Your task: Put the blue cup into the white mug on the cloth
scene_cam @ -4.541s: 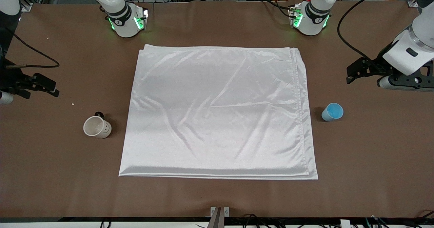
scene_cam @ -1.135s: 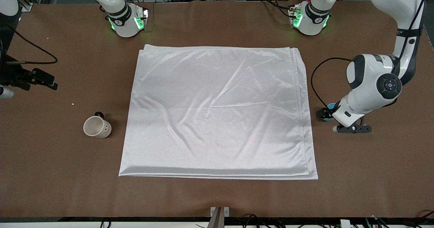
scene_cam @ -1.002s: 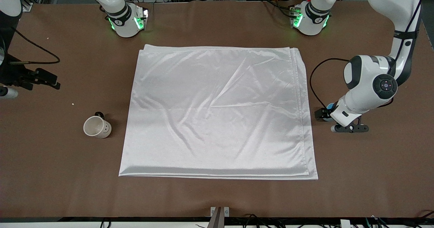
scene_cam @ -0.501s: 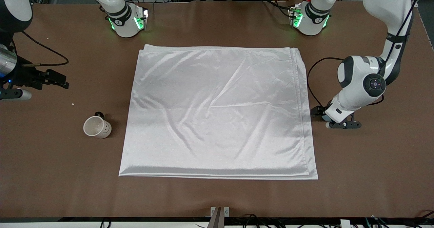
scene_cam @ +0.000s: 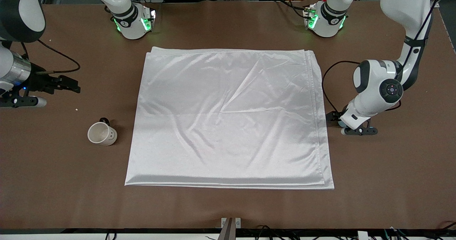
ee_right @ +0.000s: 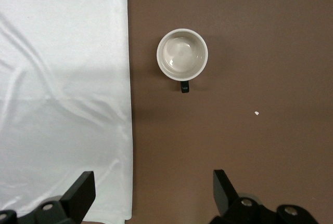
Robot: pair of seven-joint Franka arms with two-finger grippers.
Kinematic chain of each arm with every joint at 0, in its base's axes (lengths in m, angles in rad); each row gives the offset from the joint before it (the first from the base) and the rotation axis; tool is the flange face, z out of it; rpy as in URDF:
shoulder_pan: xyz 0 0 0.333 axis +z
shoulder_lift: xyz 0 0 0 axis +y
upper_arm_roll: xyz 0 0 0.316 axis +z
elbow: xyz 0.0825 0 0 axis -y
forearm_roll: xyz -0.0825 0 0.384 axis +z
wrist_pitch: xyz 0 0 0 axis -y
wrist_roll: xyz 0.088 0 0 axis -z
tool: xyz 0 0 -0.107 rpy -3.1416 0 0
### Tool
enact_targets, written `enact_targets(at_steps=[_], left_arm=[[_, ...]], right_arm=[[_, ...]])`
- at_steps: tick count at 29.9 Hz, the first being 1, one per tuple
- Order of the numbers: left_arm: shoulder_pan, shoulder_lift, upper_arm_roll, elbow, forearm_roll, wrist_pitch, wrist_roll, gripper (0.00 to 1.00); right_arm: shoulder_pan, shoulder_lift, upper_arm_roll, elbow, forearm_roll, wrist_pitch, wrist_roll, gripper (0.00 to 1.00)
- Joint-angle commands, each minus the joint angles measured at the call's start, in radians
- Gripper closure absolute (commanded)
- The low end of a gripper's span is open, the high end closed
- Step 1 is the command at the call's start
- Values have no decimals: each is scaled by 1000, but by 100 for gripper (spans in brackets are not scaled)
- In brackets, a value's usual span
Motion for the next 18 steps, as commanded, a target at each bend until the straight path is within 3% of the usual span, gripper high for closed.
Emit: enact_targets(at_steps=[1,18], left_arm=[[6,1,0,-23,2,20,11,0],[9,3,1,-38,2,20,9,6]], right_arm=[[-14,-53,-1,-106,-10,49,17,0],[-23,-82,0,-296,-11,181,12,0]])
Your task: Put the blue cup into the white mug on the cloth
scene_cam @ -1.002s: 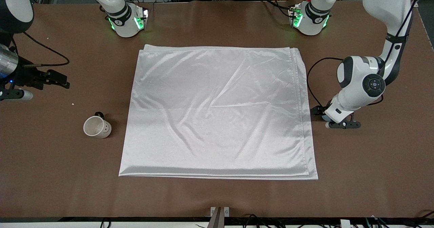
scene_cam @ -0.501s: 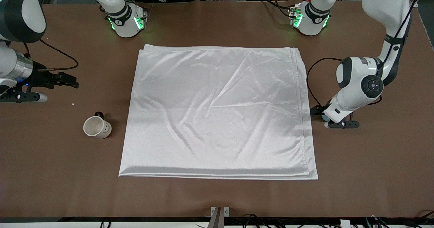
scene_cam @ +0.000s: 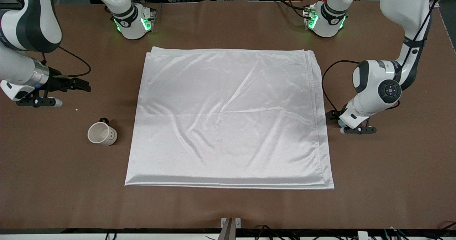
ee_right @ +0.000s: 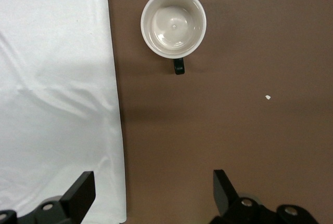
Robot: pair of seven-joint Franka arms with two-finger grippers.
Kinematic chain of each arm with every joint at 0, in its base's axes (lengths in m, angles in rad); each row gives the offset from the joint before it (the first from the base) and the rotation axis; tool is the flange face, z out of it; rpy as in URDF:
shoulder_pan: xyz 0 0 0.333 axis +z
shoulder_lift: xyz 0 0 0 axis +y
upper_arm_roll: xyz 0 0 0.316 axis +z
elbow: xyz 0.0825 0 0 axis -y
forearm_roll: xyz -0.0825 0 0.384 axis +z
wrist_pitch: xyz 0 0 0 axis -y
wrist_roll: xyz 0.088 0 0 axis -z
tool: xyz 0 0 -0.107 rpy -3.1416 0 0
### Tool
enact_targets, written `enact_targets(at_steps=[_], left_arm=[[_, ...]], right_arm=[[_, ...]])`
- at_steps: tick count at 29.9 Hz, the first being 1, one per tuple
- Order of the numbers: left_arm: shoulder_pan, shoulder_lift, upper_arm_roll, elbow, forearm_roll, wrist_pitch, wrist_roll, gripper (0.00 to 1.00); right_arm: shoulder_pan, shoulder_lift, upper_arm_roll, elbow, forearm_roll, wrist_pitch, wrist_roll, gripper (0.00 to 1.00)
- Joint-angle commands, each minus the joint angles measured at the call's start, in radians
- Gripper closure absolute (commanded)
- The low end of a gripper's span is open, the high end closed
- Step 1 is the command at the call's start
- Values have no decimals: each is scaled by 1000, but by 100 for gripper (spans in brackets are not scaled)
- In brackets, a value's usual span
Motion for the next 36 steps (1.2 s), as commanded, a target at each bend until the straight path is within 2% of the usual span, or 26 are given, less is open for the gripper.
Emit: enact_targets(at_steps=[1,8,13,18,23,30,36], left_arm=[[7,-3,-1,-20,2,20,9,7],[12,-4,-1,-27,2,18,9,16],[13,-4,1,-29,2,17,9,34],[21,-7,1,-30,2,17,8,65],[22,-13,2,-30,2,12,9,99],[24,-26,4,-29,2,11,6,100],[30,-41,2,-26,2,5,8,100]], right_arm=[[-3,-46,11,-84,-11,51,10,0],[-3,-59,13,-144,-11,107,12,0],[0,-70,14,-192,-11,176,12,0],[0,-63,14,-213,-11,216,12,0],[0,-62,14,-278,-11,322,12,0],[-3,-27,14,-316,-13,437,4,0],[-14,58,13,-316,-16,551,0,0]])
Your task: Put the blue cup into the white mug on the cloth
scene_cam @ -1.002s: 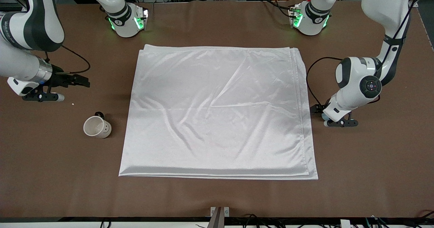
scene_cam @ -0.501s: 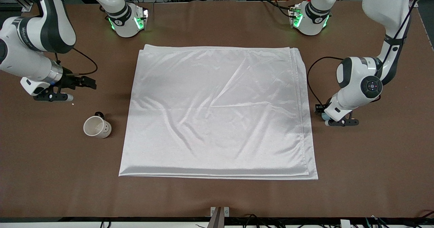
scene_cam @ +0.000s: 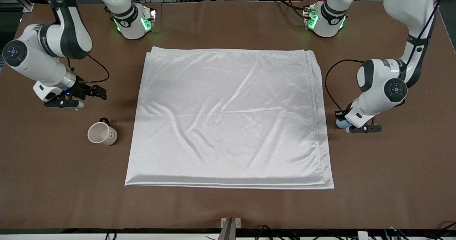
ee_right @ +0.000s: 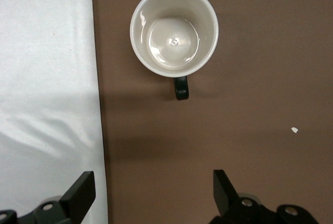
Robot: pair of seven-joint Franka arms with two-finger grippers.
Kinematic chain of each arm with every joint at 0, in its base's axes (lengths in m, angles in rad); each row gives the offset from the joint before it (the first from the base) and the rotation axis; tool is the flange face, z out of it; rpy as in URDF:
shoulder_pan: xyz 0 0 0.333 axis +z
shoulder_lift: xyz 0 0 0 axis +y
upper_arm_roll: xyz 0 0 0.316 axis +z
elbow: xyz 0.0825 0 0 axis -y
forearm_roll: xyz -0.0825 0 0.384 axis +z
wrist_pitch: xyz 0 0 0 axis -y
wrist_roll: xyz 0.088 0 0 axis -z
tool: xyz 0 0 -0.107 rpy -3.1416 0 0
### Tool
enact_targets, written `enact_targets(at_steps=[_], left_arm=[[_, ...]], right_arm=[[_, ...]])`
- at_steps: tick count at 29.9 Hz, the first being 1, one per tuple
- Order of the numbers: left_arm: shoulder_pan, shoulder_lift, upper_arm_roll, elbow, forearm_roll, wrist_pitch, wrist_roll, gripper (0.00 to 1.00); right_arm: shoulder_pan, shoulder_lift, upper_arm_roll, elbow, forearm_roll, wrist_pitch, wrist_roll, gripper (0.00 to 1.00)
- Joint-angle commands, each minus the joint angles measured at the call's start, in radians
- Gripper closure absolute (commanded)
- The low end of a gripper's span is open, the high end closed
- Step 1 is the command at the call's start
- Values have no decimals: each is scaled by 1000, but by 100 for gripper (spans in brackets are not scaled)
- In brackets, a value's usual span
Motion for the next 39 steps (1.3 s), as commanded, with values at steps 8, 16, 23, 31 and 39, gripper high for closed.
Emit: enact_targets(at_steps=[8,16,23,31,39], left_arm=[[7,-55,-3,1,3,-12,8,100],[7,-93,-4,32,46,-13,15,100],[7,-98,-3,102,52,-56,17,100],[7,-76,-6,231,91,-150,19,100],[7,-73,-7,288,92,-206,22,100]], right_arm=[[-13,133,3,-12,-16,189,-2,0],[-14,195,3,-9,-16,275,-40,0],[-16,218,3,0,-16,306,-40,0],[-24,256,3,20,-16,346,-56,2],[-39,267,3,29,-14,347,-68,18]])
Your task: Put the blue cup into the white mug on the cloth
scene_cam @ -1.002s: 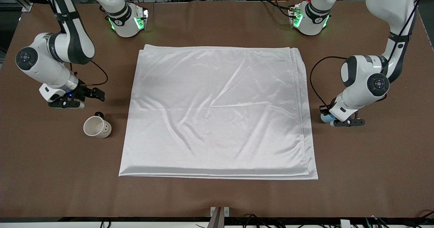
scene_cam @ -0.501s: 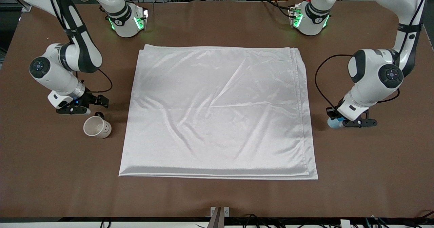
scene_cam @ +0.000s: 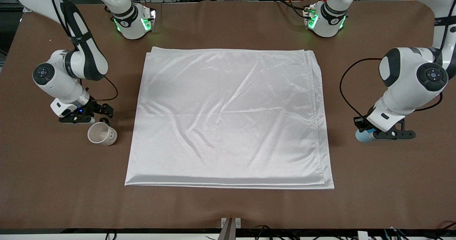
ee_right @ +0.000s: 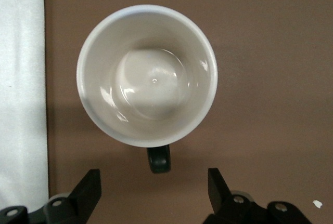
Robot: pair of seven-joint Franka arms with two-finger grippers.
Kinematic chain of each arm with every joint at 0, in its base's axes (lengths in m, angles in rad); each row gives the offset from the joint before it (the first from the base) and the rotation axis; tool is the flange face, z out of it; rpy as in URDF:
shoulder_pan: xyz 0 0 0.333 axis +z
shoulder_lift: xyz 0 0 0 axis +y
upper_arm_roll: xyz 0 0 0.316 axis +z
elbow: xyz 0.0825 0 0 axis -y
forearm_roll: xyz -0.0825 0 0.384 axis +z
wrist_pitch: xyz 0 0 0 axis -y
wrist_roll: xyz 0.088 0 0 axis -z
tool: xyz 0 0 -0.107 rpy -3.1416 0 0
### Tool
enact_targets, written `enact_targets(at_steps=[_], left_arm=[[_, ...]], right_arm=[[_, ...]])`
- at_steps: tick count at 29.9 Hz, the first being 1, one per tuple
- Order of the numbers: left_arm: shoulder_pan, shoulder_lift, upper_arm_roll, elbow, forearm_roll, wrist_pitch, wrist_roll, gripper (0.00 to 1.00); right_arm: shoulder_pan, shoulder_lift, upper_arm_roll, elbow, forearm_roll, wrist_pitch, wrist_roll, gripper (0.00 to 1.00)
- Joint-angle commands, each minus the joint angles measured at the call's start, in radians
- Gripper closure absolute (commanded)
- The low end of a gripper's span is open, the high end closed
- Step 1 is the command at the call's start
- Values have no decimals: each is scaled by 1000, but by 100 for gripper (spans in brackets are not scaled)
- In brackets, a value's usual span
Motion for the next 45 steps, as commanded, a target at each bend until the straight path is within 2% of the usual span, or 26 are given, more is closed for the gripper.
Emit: enact_targets(at_steps=[1,8,13,21,31,38,45], left_arm=[[7,16,-6,58,22,-48,20,100],[0,13,-9,113,22,-159,23,100],[-11,15,-12,181,24,-279,22,100],[-34,15,-14,235,41,-380,11,100],[-45,12,-29,299,61,-485,8,100],[-46,7,-37,299,61,-497,6,100],[-46,9,-37,298,61,-497,6,100]], right_arm=[[-20,15,6,19,-9,3,-17,20],[-21,21,6,20,-7,10,-17,32],[-20,32,6,26,-7,27,-17,32],[-20,64,6,56,-4,30,-15,33],[-18,87,6,85,-4,29,-15,60],[-15,93,6,88,-3,29,-10,99],[-12,77,6,92,-3,20,-14,100]])
